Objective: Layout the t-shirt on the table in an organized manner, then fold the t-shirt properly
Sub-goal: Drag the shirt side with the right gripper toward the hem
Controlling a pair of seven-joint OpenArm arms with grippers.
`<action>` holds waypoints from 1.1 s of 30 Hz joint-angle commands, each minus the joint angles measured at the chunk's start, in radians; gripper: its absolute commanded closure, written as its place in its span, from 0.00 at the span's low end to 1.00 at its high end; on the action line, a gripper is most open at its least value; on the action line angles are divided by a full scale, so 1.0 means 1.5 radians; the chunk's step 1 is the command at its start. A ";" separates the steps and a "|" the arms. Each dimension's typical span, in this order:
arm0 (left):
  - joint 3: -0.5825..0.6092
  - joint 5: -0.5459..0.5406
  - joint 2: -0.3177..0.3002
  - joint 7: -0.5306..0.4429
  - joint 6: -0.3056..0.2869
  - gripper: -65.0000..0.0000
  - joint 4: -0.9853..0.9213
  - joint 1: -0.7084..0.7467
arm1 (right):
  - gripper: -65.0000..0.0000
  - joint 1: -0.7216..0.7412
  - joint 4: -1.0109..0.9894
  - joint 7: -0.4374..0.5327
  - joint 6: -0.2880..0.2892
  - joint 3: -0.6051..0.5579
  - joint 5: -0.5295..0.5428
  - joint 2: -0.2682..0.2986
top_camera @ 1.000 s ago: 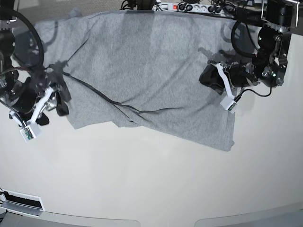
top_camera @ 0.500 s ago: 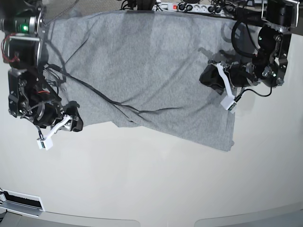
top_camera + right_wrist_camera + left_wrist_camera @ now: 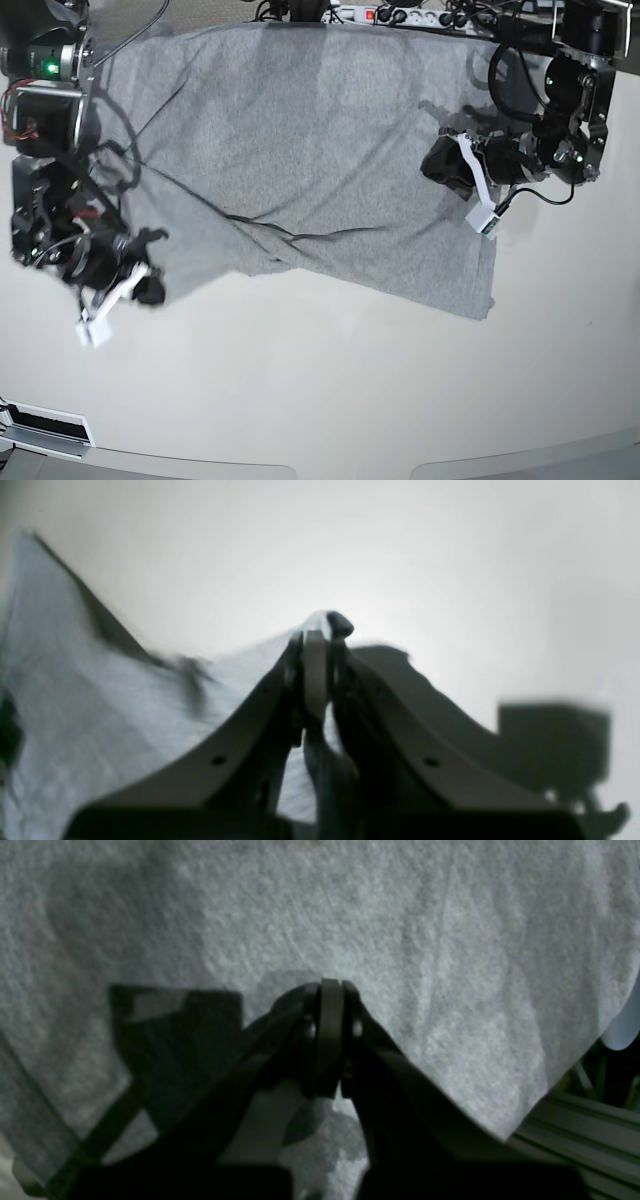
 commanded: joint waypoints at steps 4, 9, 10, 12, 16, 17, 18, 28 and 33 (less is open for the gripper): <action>-0.004 -0.013 -0.007 -0.011 -0.005 1.00 0.010 -0.008 | 1.00 0.018 0.125 -0.052 0.006 0.003 0.058 0.012; -0.004 -0.013 -0.007 -0.011 -0.005 1.00 0.010 -0.008 | 1.00 0.019 0.173 -0.045 0.006 0.003 0.068 0.011; -0.004 -0.013 -0.007 -0.011 -0.005 1.00 0.010 -0.008 | 1.00 0.018 0.173 -0.034 0.006 0.003 0.064 0.011; -0.004 -0.013 -0.007 -0.011 -0.005 1.00 0.010 -0.008 | 1.00 0.018 0.173 -0.009 0.006 0.003 0.021 0.010; -0.004 -0.013 -0.007 -0.011 -0.005 1.00 0.010 -0.008 | 1.00 0.018 0.172 0.003 -0.070 0.002 -0.064 0.008; -0.004 -0.013 -0.007 -0.011 -0.005 1.00 0.010 -0.008 | 1.00 0.018 0.172 0.001 -0.090 0.001 -0.083 0.007; -0.004 -0.013 -0.007 -0.011 -0.005 1.00 0.010 -0.008 | 1.00 0.018 0.172 -0.002 -0.099 -0.003 -0.095 0.006; -0.004 -0.013 -0.007 -0.011 -0.005 1.00 0.010 -0.008 | 1.00 0.035 0.172 0.027 -0.143 -0.230 -0.260 0.006; -0.004 -0.010 -0.007 -0.008 -0.005 1.00 0.010 -0.007 | 1.00 0.078 0.172 0.066 -0.259 -0.345 -0.374 0.006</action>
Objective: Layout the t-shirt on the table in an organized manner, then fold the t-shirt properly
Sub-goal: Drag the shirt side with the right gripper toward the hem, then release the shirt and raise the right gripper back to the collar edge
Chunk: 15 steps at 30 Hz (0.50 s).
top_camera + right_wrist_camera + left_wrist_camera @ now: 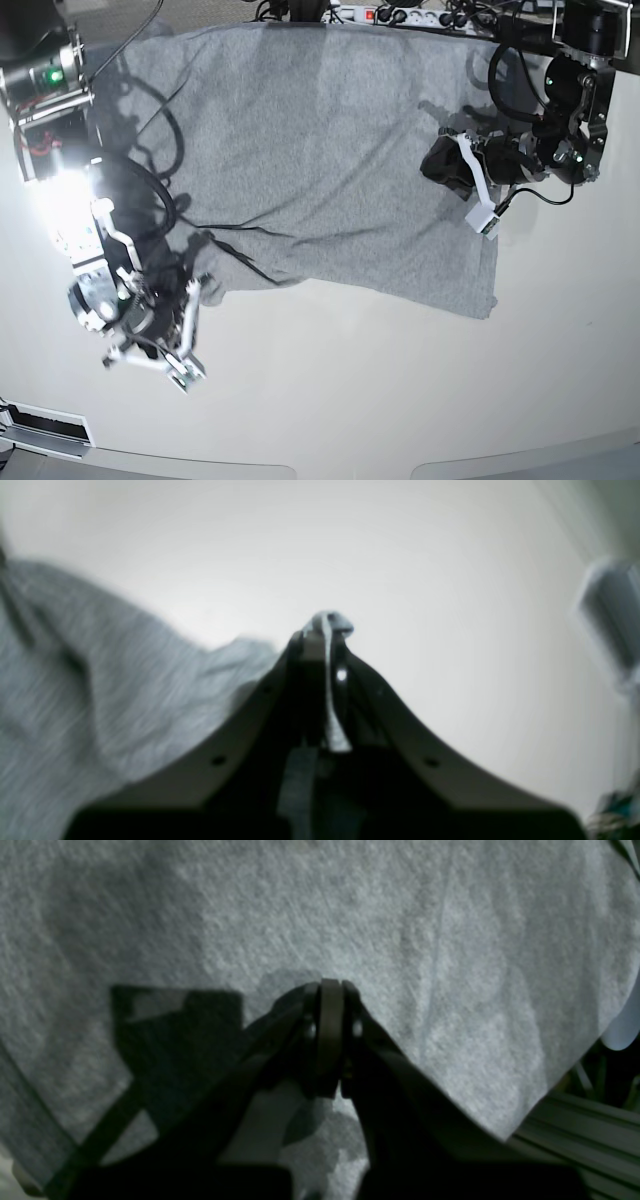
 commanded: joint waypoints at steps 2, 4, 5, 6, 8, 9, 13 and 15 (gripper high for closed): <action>-0.004 -0.010 -0.007 -0.007 -0.005 1.00 0.010 -0.007 | 1.00 0.039 0.013 0.015 -0.064 -0.018 -0.038 0.002; -0.005 -0.010 -0.007 -0.007 -0.005 1.00 0.010 -0.007 | 1.00 0.058 0.013 0.015 -0.159 -0.018 -0.061 0.003; -0.005 -0.008 -0.007 -0.008 -0.005 1.00 0.010 -0.007 | 1.00 0.066 0.013 0.014 -0.207 -0.016 -0.065 0.005; -0.005 -0.008 -0.007 -0.008 -0.005 1.00 0.010 -0.008 | 1.00 0.073 0.013 0.014 -0.246 -0.008 -0.064 0.006; -0.005 -0.008 -0.007 -0.008 -0.005 1.00 0.010 -0.007 | 1.00 0.078 0.013 0.012 -0.286 0.017 -0.064 0.005; -0.005 -0.008 -0.007 -0.008 -0.004 1.00 0.010 -0.007 | 1.00 0.077 0.013 0.012 -0.288 0.032 -0.064 0.005; -0.009 -0.008 -0.007 -0.008 0.027 1.00 0.010 -0.008 | 1.00 0.073 0.012 0.012 -0.241 0.076 -0.037 0.005; -0.015 -0.008 -0.007 -0.008 0.031 1.00 0.010 -0.007 | 1.00 0.073 0.006 0.013 -0.179 0.083 -0.008 0.006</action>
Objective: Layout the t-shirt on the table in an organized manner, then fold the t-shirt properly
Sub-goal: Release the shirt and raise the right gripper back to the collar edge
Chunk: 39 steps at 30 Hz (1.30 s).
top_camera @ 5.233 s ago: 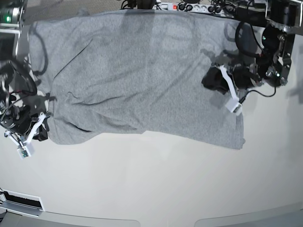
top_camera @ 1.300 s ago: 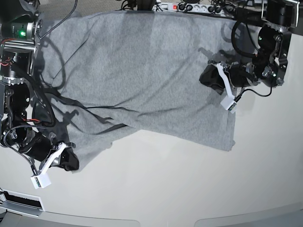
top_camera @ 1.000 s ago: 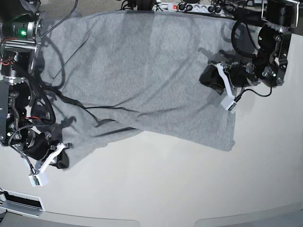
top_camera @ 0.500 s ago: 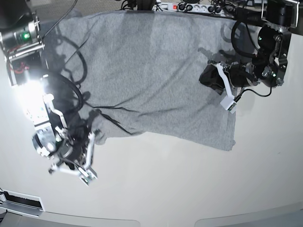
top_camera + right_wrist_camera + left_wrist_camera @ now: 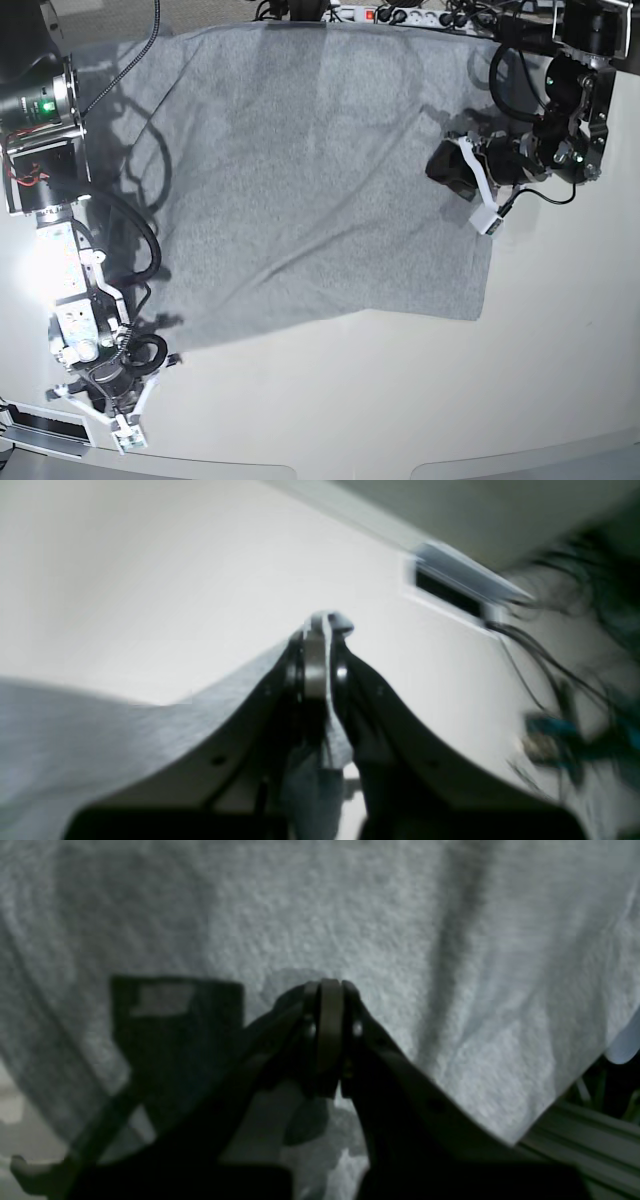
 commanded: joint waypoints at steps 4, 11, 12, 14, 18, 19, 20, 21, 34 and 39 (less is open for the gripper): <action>-0.020 -0.013 -0.007 -0.010 -0.001 1.00 0.010 -0.008 | 1.00 0.024 -0.025 0.034 0.057 0.005 -0.003 0.005; -0.069 -0.013 -0.008 -0.009 0.000 1.00 0.010 -0.008 | 0.55 0.041 -0.107 0.063 -0.024 0.005 -0.007 0.004; -0.075 -0.013 -0.007 -0.009 0.000 1.00 0.010 -0.008 | 0.46 0.047 -0.116 0.073 -0.040 0.005 -0.007 0.004; -0.086 -0.013 -0.008 -0.009 0.000 1.00 0.010 -0.008 | 0.43 0.058 -0.121 0.093 -0.037 0.005 -0.011 0.005; -0.094 -0.013 -0.009 -0.006 -0.001 1.00 0.010 -0.007 | 0.43 0.113 -0.121 0.025 -0.056 0.005 -0.043 0.009; -0.094 -0.013 -0.009 -0.001 -0.001 1.00 0.010 -0.008 | 0.45 0.129 -0.121 -0.016 -0.066 0.005 -0.038 0.014; -0.094 -0.013 -0.010 0.001 -0.001 1.00 0.010 -0.008 | 0.46 0.143 -0.121 -0.056 -0.071 0.005 -0.027 0.020; -0.094 -0.013 -0.011 0.001 -0.001 1.00 0.010 -0.007 | 0.47 0.155 -0.121 -0.091 -0.071 0.005 -0.007 0.030; -0.095 -0.018 -0.013 -0.005 -0.013 1.00 0.010 -0.013 | 0.47 -0.001 -0.121 -0.190 0.166 0.178 0.360 0.131; -0.095 -0.019 -0.013 -0.005 -0.021 1.00 0.010 -0.013 | 0.47 -0.109 -0.121 -0.238 0.340 0.338 0.564 0.129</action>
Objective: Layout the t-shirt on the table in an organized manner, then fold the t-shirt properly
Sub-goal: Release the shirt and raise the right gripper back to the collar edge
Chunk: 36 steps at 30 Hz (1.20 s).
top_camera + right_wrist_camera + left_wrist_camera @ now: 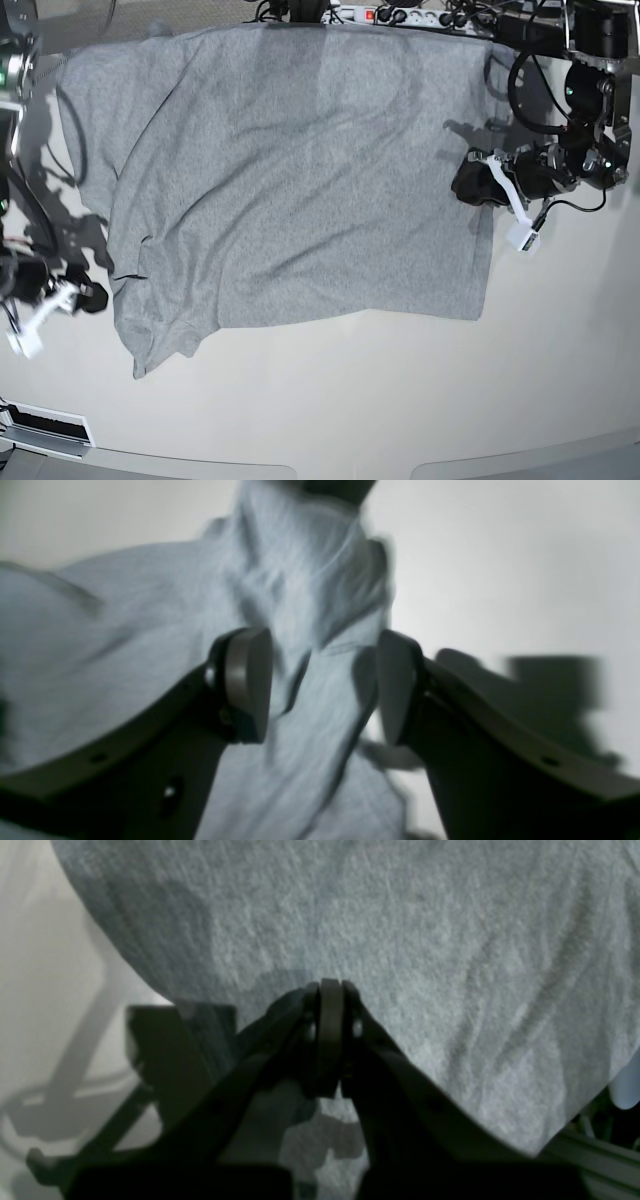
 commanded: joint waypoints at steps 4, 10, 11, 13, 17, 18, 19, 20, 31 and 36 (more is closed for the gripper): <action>-0.004 -0.027 -0.011 -0.009 -0.005 1.00 0.010 -0.010 | 0.47 -0.052 0.010 -0.024 0.053 0.073 0.080 0.012; -0.004 -0.028 -0.011 0.001 -0.005 1.00 0.010 -0.009 | 0.47 -0.148 0.009 0.022 0.046 0.091 0.095 0.008; -0.004 -0.028 -0.011 0.001 -0.005 1.00 0.010 -0.009 | 0.47 -0.162 0.009 0.043 0.031 0.091 0.082 0.004; -0.004 -0.028 -0.011 0.001 -0.005 1.00 0.010 -0.009 | 0.47 -0.183 0.009 0.089 0.014 0.091 0.045 -0.008; -0.004 -0.028 -0.011 0.001 -0.005 1.00 0.010 -0.009 | 0.47 -0.199 0.009 0.124 -0.006 0.091 -0.009 -0.037; -0.004 -0.028 -0.011 0.001 -0.005 1.00 0.010 -0.009 | 0.47 -0.200 0.008 0.123 -0.006 0.091 -0.009 -0.046; -0.004 -0.028 -0.011 0.001 -0.005 1.00 0.010 -0.009 | 0.47 -0.201 0.007 0.122 -0.005 0.091 -0.009 -0.053; -0.004 -0.028 -0.011 0.001 -0.005 1.00 0.010 -0.009 | 0.47 -0.202 0.007 0.121 -0.004 0.091 -0.010 -0.062; -0.004 -0.028 -0.011 0.001 -0.005 1.00 0.010 -0.009 | 1.00 -0.199 0.008 0.149 0.033 0.091 -0.035 -0.067; -0.004 -0.028 -0.011 0.001 -0.005 1.00 0.010 -0.009 | 1.00 -0.199 0.011 0.146 0.032 0.126 -0.018 -0.041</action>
